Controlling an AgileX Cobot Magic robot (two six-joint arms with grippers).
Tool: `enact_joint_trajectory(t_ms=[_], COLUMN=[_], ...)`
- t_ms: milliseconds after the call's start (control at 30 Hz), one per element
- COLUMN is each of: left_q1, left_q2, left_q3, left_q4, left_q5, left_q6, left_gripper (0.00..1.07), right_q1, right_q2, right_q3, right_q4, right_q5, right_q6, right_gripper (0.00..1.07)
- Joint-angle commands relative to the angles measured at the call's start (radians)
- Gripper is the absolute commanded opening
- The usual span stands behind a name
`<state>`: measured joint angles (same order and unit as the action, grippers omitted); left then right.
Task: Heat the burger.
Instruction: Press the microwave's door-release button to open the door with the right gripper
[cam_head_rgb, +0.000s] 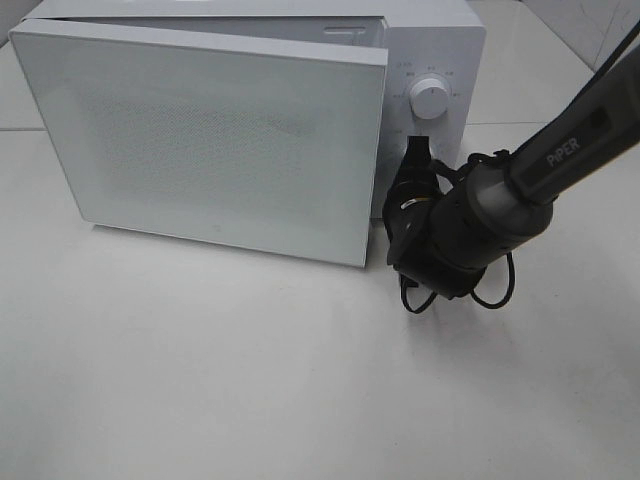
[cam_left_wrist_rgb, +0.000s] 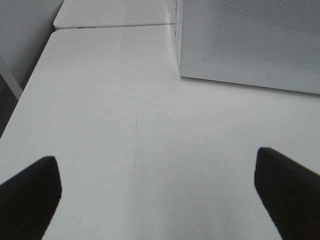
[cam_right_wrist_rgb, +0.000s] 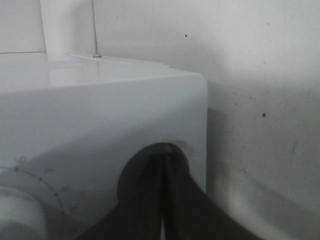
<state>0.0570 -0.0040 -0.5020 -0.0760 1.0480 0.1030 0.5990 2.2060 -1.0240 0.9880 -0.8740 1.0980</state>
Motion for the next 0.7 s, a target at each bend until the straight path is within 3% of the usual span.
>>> enact_joint_trajectory(t_ms=[33,700], left_q1=[0.002,0.002], left_q2=[-0.022,-0.022], left_q3=[0.003,0.003], left_q4=[-0.005,-0.005], left_q5=[-0.009,-0.009], left_q6=[-0.004,-0.004], left_gripper=[1.03,1.03], right_q1=[-0.040,-0.027], right_q2=[0.000,-0.024], right_q3=[-0.127,-0.091], right_q4=[-0.226,-0.217], right_q5=[-0.221,-0.133], right_q6=[-0.017,-0.040], right_gripper=[0.01,0.01])
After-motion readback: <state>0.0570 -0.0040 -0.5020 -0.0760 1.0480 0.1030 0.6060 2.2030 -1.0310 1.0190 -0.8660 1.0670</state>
